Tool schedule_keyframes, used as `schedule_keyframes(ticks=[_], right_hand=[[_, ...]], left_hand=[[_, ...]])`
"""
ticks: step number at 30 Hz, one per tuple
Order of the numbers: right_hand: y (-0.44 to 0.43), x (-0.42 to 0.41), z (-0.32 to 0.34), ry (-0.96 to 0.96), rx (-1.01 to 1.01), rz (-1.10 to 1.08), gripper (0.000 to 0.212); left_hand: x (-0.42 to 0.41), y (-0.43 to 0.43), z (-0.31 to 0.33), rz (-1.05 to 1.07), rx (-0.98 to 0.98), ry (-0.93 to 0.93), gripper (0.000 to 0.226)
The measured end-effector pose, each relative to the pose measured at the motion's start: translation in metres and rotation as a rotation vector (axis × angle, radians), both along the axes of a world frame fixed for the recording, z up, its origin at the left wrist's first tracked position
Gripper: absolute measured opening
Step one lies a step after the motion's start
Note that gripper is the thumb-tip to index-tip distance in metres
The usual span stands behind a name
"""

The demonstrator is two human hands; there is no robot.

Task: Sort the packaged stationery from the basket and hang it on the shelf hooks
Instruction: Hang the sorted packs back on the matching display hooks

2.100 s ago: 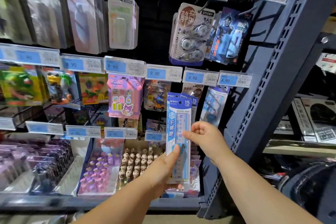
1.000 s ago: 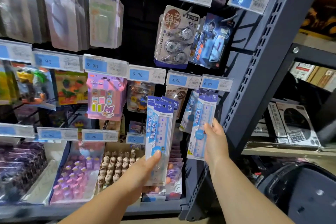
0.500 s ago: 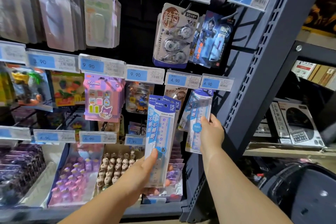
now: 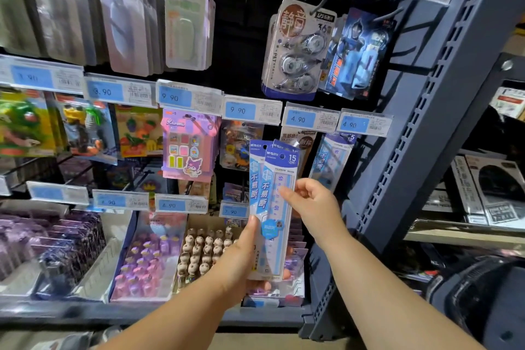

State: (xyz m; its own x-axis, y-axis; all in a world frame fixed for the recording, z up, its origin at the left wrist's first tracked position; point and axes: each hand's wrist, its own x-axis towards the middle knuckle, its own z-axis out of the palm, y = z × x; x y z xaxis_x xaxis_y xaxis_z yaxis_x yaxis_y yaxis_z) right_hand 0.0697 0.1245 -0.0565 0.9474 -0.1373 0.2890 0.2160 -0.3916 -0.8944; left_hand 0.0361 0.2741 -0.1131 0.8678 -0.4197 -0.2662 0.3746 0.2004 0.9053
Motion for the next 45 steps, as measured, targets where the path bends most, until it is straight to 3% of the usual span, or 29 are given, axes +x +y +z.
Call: schedule_keyframes(ticks=[6, 10, 21, 27, 32, 38, 45], right_hand=[[-0.011, 0.000, -0.004, 0.178, 0.138, 0.173, 0.013], [-0.013, 0.000, -0.008, 0.219, 0.148, 0.204, 0.017], [-0.009, -0.006, -0.004, 0.247, 0.350, 0.254, 0.009], [-0.004, -0.008, 0.001, 0.245, 0.457, 0.245, 0.003], [-0.003, -0.012, 0.005, 0.266, 0.468, 0.297, 0.014], [0.001, -0.015, 0.008, 0.312, 0.414, 0.337, 0.015], [0.008, -0.019, 0.009, 0.311, 0.501, 0.403, 0.017]], left_hand=[[-0.001, 0.004, 0.002, -0.025, 0.034, -0.020, 0.069], [-0.002, 0.003, 0.001, -0.020, 0.074, -0.041, 0.062], [-0.004, 0.005, 0.004, -0.147, -0.107, 0.030, 0.062], [0.000, 0.001, 0.009, -0.188, -0.232, 0.129, 0.073], [0.000, 0.000, 0.014, -0.196, -0.403, 0.235, 0.064], [-0.002, -0.004, 0.019, -0.180, -0.340, 0.159, 0.056], [-0.007, -0.006, 0.025, -0.124, -0.261, 0.060, 0.060]])
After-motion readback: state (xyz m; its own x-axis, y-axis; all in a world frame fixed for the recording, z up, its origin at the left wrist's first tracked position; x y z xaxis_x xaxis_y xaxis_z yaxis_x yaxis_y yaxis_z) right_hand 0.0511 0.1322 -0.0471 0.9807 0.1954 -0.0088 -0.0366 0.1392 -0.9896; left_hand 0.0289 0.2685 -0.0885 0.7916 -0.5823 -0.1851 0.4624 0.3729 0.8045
